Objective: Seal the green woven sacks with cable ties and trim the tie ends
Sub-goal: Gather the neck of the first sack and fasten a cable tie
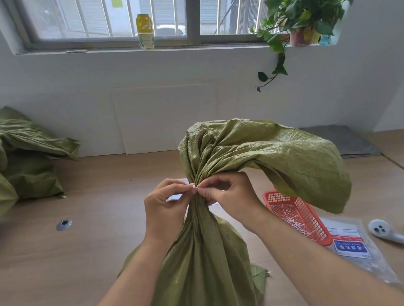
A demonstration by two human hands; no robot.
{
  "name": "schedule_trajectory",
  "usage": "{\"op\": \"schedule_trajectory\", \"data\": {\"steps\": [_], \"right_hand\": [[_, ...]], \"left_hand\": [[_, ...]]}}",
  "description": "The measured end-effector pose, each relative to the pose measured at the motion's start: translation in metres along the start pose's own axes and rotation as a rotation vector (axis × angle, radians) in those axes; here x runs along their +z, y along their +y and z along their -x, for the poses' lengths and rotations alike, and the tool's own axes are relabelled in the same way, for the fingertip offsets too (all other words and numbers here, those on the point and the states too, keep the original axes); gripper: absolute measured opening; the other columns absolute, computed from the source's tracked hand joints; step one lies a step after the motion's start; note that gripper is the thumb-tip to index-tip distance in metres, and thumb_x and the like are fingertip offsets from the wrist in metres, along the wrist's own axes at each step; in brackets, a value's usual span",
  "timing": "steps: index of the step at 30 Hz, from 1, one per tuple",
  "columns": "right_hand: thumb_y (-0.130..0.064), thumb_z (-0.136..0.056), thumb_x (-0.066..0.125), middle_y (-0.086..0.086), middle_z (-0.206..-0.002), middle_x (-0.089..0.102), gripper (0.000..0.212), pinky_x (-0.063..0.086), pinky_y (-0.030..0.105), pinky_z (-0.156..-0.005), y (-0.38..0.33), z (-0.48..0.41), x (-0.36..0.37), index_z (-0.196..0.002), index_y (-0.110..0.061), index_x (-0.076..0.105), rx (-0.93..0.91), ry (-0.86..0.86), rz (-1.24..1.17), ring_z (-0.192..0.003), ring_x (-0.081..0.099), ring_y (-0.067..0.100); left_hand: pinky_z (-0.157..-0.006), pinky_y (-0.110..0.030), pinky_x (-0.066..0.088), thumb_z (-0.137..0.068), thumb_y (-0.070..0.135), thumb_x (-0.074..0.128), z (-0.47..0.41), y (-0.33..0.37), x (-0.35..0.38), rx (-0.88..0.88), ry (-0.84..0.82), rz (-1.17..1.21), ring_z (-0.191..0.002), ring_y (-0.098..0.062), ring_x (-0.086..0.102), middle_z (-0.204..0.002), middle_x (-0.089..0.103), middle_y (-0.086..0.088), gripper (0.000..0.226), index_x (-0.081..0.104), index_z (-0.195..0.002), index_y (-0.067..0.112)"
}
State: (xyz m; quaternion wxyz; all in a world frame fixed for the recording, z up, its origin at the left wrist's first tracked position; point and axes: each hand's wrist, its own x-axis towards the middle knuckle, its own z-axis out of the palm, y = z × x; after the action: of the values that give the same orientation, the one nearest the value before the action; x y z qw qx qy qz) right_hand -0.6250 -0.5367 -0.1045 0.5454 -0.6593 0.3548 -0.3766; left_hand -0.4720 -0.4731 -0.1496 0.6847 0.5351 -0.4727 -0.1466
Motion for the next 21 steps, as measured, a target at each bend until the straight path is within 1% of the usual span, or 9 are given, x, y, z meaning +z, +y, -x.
{"op": "schedule_trajectory", "data": {"steps": [2, 4, 8, 10, 14, 18, 21], "right_hand": [[-0.002, -0.085, 0.082, 0.008, -0.083, 0.08, 0.017, 0.065, 0.042, -0.078, -0.001, 0.0, 0.0, -0.077, -0.017, 0.081, 0.021, -0.001, -0.009, -0.078, 0.074, 0.019], [-0.001, -0.085, 0.082, 0.008, -0.082, 0.079, 0.015, 0.065, 0.041, -0.077, -0.002, -0.001, 0.0, -0.078, -0.014, 0.081, 0.034, 0.0, -0.012, -0.076, 0.074, 0.018], [0.0, -0.085, 0.081, 0.004, -0.078, 0.078, 0.014, 0.06, 0.028, -0.067, -0.001, -0.001, -0.003, -0.079, -0.012, 0.08, 0.058, -0.012, -0.033, -0.072, 0.072, 0.014], [0.0, -0.086, 0.081, 0.002, -0.076, 0.078, 0.014, 0.058, 0.024, -0.066, -0.001, -0.001, -0.005, -0.079, -0.012, 0.08, 0.068, -0.021, -0.048, -0.071, 0.071, 0.012], [-0.001, -0.086, 0.081, 0.002, -0.077, 0.077, 0.009, 0.058, 0.025, -0.066, 0.0, 0.0, -0.007, -0.082, -0.01, 0.08, 0.073, -0.039, -0.051, -0.071, 0.071, 0.011], [-0.003, -0.085, 0.083, 0.003, -0.078, 0.078, 0.017, 0.058, 0.025, -0.065, 0.002, 0.001, -0.008, -0.077, -0.017, 0.08, 0.053, -0.048, -0.038, -0.07, 0.07, 0.011], [-0.001, -0.084, 0.083, 0.004, -0.08, 0.079, 0.019, 0.06, 0.029, -0.067, 0.006, 0.003, -0.009, -0.078, -0.018, 0.079, 0.015, -0.038, -0.047, -0.072, 0.072, 0.013]], "left_hand": [[-0.078, -0.036, 0.061, -0.078, -0.004, 0.084, 0.001, 0.002, 0.001, -0.001, -0.016, -0.014, -0.089, -0.021, 0.072, -0.088, 0.075, 0.0, 0.028, 0.082, -0.083, 0.023], [-0.074, -0.031, 0.061, -0.079, -0.007, 0.083, 0.002, 0.004, 0.002, 0.018, -0.026, -0.019, -0.087, -0.018, 0.071, -0.088, 0.073, -0.002, 0.029, 0.082, -0.082, 0.022], [-0.067, -0.03, 0.06, -0.08, -0.008, 0.081, 0.003, 0.007, 0.003, 0.048, -0.037, -0.026, -0.085, -0.019, 0.07, -0.088, 0.072, -0.009, 0.023, 0.081, -0.083, 0.015], [-0.066, -0.028, 0.06, -0.081, -0.008, 0.081, 0.003, 0.007, 0.005, 0.045, -0.038, -0.032, -0.085, -0.019, 0.07, -0.088, 0.072, -0.009, 0.024, 0.081, -0.083, 0.016], [-0.065, -0.022, 0.057, -0.081, -0.01, 0.08, 0.007, 0.007, 0.007, 0.062, -0.048, -0.054, -0.081, -0.012, 0.07, -0.089, 0.071, -0.009, 0.019, 0.082, -0.085, 0.008], [-0.064, -0.027, 0.06, -0.082, -0.011, 0.078, 0.01, 0.009, 0.008, 0.098, -0.05, -0.101, -0.079, -0.012, 0.07, -0.09, 0.07, -0.01, 0.017, 0.082, -0.086, 0.005], [-0.065, -0.028, 0.061, -0.084, -0.009, 0.077, 0.011, 0.011, 0.009, 0.105, -0.071, -0.145, -0.08, -0.015, 0.071, -0.092, 0.07, -0.009, 0.016, 0.082, -0.088, 0.006]]}}
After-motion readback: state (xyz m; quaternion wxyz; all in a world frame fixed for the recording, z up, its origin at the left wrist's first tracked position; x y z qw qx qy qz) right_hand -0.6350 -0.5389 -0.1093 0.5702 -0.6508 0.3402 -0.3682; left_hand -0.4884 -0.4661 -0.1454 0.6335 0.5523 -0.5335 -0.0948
